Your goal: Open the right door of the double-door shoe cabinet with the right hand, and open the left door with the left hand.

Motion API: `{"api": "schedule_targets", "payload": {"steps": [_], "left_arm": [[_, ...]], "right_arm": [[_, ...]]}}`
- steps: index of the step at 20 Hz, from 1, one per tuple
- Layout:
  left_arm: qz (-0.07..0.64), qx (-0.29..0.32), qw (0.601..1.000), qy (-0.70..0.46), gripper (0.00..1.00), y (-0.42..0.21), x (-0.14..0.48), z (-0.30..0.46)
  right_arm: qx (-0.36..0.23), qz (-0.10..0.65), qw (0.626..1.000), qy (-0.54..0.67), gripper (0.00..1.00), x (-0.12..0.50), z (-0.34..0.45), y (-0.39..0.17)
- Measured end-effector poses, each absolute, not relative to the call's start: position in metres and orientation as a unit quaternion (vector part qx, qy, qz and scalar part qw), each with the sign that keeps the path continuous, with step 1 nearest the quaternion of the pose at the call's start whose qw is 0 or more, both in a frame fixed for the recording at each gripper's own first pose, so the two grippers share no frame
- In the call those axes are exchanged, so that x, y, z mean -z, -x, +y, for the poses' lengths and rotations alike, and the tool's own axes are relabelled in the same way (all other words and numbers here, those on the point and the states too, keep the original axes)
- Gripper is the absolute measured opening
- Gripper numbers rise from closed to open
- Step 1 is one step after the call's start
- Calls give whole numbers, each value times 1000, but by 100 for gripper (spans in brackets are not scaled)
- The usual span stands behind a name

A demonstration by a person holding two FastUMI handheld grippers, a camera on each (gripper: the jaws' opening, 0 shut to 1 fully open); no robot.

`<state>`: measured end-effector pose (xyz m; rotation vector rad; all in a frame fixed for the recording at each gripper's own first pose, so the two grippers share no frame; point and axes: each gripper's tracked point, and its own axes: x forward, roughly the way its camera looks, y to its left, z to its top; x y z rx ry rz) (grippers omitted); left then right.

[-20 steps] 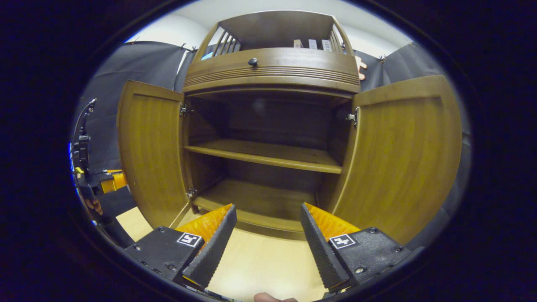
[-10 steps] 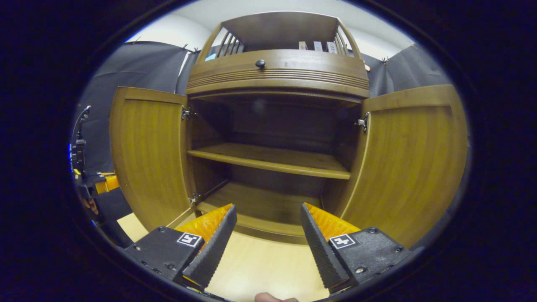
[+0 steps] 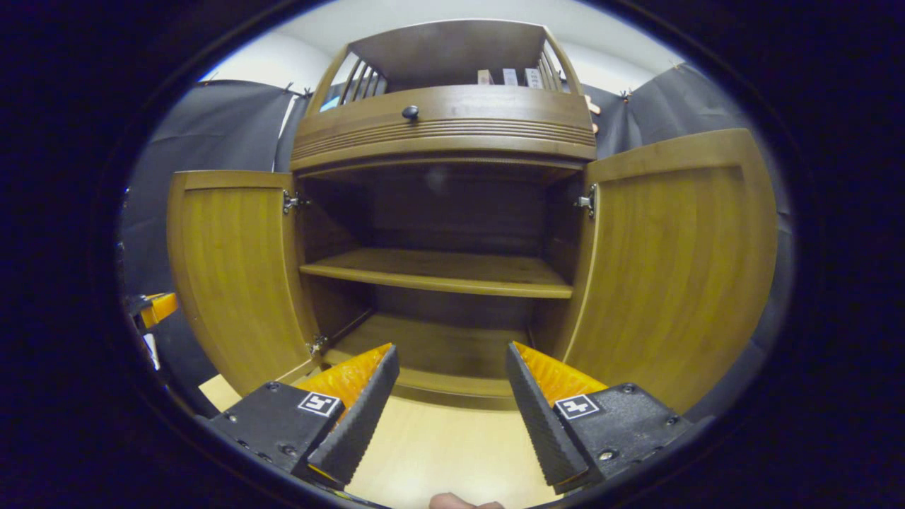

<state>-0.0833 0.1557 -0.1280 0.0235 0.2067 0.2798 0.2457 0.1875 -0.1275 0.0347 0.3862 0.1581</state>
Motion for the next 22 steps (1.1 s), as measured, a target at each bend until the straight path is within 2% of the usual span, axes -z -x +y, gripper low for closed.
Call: {"api": "schedule_targets", "payload": {"steps": [1, 2, 4, 5, 6, 8, 9, 10, 13, 15, 16, 17, 19, 20, 21, 22], "left_arm": [[93, -133, 987, -12, 13, 82, 118, 147], [82, -127, 988, -11, 12, 81, 109, 139], [69, -108, 992, -7, 13, 75, 95, 119], [65, -96, 993, -8, 18, 72, 90, 106], [63, -86, 994, -11, 31, 69, 86, 96], [60, -71, 996, -15, 24, 69, 80, 76], [59, -61, 996, -15, 55, 67, 77, 66], [56, -50, 997, -14, 47, 62, 72, 55], [51, -23, 998, -22, 70, 54, 67, 23], [50, -9, 998, -26, 92, 51, 63, 4], [47, -2, 999, -25, 86, 51, 60, -5], [44, 2, 999, -25, 95, 50, 57, -12], [36, 9, 999, -24, 90, 48, 49, -22], [34, 11, 999, -24, 82, 47, 46, -26], [31, 14, 999, -23, 100, 46, 42, -30], [29, 15, 999, -22, 100, 45, 39, -33]], "right_arm": [[-78, 186, 979, -17, 100, 121, 187, -244], [-77, 179, 981, -17, 96, 115, 185, -244], [-78, 167, 983, -18, 97, 103, 183, -243], [-79, 161, 984, -18, 98, 97, 182, -242], [-79, 155, 985, -18, 99, 92, 181, -242], [-79, 148, 986, -19, 100, 83, 180, -243], [-79, 145, 986, -18, 100, 81, 178, -241], [-79, 142, 987, -16, 99, 79, 177, -241], [-77, 132, 988, -10, 99, 73, 174, -238], [-80, 127, 989, -9, 99, 68, 174, -236], [-82, 124, 989, -11, 99, 65, 175, -236], [-82, 121, 989, -11, 99, 62, 174, -235], [-83, 117, 990, -14, 99, 56, 174, -235], [-83, 116, 990, -16, 99, 54, 173, -235], [-85, 116, 989, -17, 100, 52, 175, -237], [-85, 116, 990, -16, 100, 51, 174, -237]]}}
